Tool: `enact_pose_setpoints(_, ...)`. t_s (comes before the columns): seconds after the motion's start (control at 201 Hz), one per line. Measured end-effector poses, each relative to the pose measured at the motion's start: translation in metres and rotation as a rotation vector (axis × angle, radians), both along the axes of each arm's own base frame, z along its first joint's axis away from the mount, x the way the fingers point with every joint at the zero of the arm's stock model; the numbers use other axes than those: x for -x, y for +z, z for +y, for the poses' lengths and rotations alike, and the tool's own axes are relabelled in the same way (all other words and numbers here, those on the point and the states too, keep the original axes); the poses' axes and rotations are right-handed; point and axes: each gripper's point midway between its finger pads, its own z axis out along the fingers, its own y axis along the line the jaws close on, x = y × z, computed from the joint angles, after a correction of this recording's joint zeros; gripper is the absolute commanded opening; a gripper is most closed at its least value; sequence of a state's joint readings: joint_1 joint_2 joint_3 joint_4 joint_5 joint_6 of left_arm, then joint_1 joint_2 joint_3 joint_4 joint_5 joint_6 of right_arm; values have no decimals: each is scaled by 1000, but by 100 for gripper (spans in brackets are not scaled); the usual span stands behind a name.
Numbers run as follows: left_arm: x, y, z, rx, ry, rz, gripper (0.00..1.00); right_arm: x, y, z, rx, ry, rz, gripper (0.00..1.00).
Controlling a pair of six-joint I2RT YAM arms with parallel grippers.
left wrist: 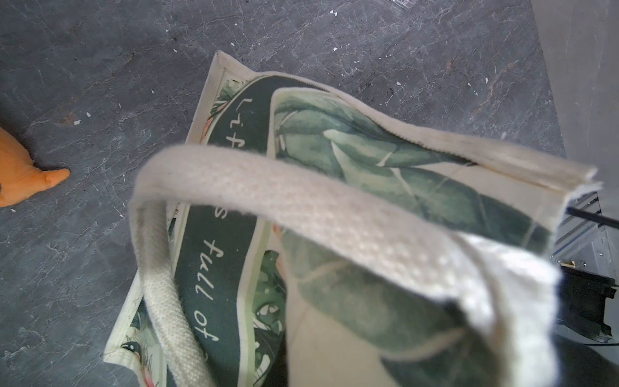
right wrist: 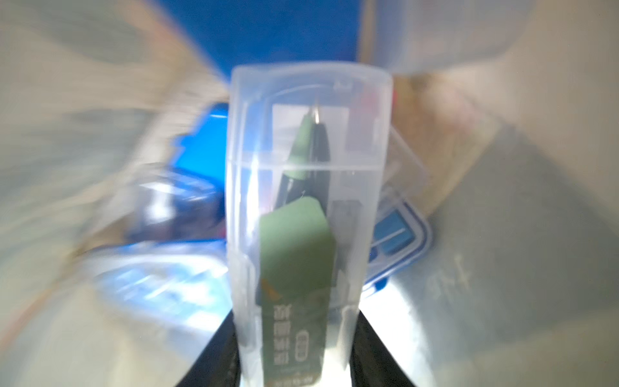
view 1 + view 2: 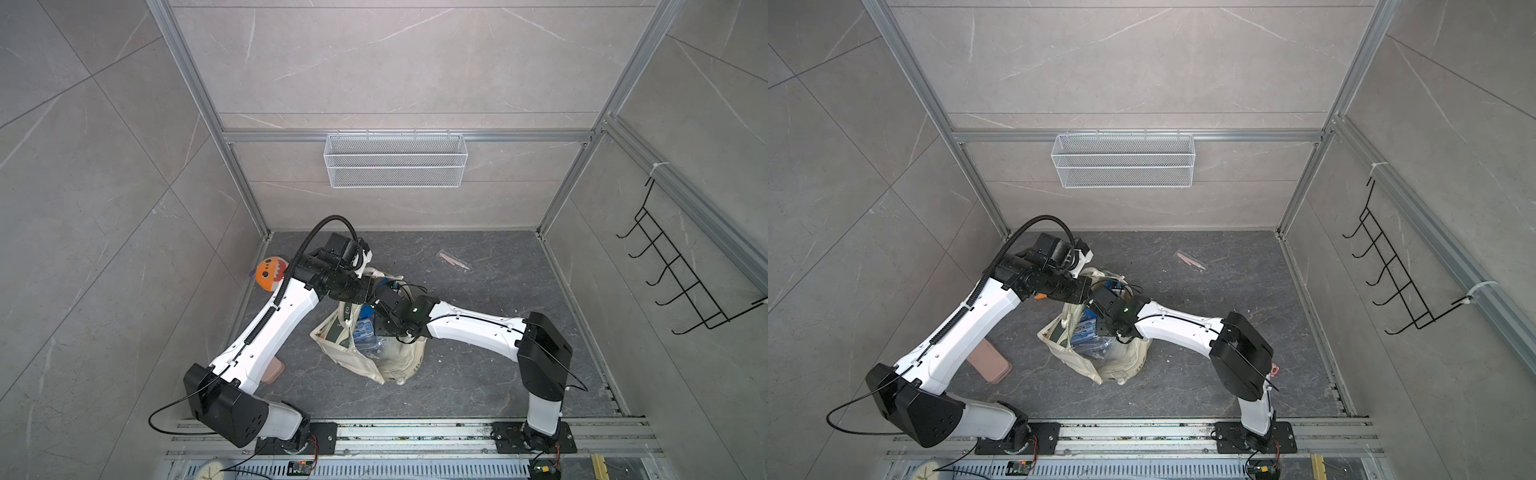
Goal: Take out the compass set from the canvas bag
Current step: Pick up the compass set from the canvas bag.
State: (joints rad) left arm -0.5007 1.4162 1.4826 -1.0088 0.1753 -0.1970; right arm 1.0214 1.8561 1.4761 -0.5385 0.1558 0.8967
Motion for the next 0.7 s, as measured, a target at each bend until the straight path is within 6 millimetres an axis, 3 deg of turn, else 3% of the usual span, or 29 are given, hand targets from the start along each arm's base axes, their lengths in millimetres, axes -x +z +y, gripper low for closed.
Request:
enact_pose_setpoints(0.13, 0, 0, 0, 1, -1, 0, 0, 5, 23, 0, -54, 10, -26, 32)
enact_pose_setpoints(0.394, -2, -5, -4, -2, -5, 12, 0, 23, 25, -4, -55, 44, -21, 31)
enact_pose_setpoints(0.703, -11, -5, -5, -16, 9, 20, 0, 43, 72, -7, -175, 116, -56, 31)
